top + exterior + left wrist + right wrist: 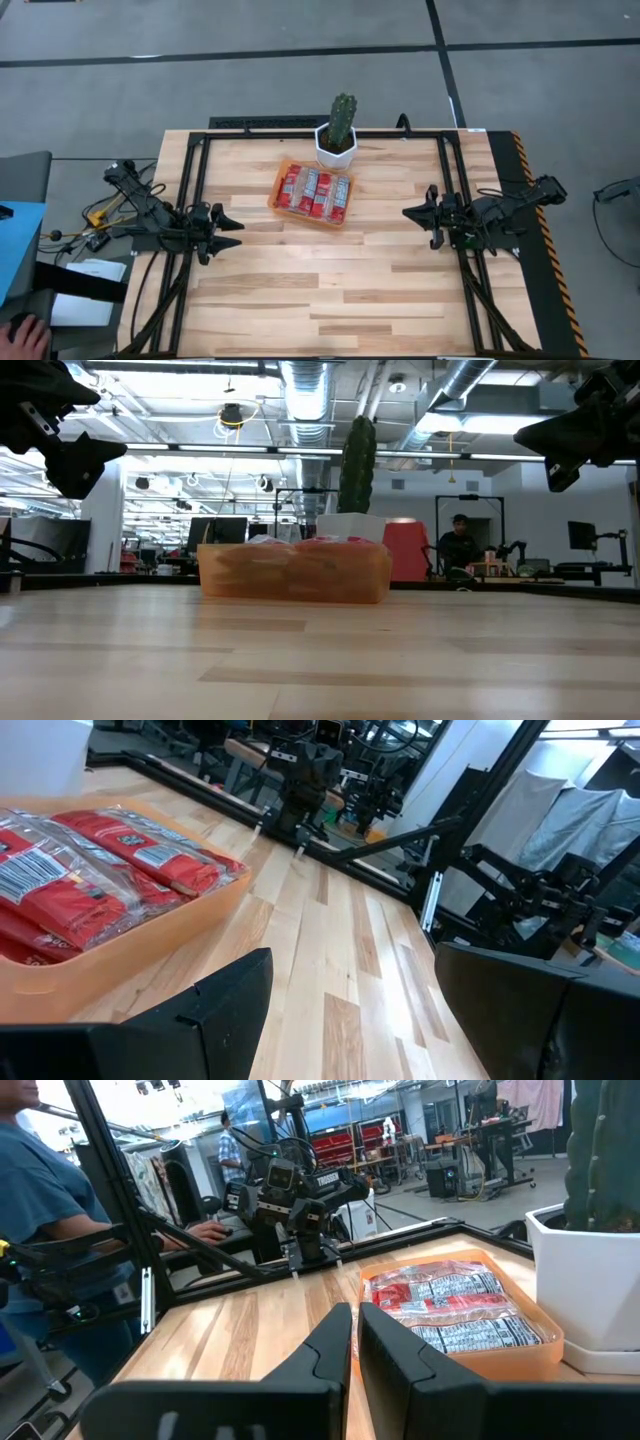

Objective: Sort popcorn bags into baskets
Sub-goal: Return to Home Position

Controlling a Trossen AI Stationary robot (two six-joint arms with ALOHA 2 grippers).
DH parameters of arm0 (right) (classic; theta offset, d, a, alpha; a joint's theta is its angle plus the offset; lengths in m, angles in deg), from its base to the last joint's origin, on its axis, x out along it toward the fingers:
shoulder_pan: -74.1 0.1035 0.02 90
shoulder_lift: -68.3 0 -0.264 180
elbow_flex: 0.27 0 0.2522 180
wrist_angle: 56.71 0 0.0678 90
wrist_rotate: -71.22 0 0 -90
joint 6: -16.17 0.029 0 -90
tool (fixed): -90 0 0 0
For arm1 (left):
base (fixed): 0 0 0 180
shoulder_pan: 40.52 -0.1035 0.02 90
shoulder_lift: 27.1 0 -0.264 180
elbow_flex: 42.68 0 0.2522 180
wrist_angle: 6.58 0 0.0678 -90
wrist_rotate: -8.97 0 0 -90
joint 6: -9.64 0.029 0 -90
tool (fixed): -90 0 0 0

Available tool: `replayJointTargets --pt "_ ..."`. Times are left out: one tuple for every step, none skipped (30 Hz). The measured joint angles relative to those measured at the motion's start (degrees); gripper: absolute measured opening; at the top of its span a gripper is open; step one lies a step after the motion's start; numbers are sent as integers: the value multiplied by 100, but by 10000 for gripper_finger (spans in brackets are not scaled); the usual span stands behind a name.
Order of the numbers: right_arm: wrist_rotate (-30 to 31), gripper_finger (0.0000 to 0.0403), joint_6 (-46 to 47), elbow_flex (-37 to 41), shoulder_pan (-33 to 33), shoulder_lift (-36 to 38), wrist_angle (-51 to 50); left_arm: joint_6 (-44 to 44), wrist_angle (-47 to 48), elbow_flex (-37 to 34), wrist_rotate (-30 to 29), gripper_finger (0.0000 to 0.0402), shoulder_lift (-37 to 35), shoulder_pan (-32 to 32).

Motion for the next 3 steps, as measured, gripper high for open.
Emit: replayJointTargets --pt "0 49 1 0 1 -1 -1 -12 0 0 1 270 0 -1" --pt "1 49 2 0 1 0 0 -25 0 0 1 270 0 0" --pt "0 49 0 0 0 1 0 -24 0 0 -2 270 0 0"
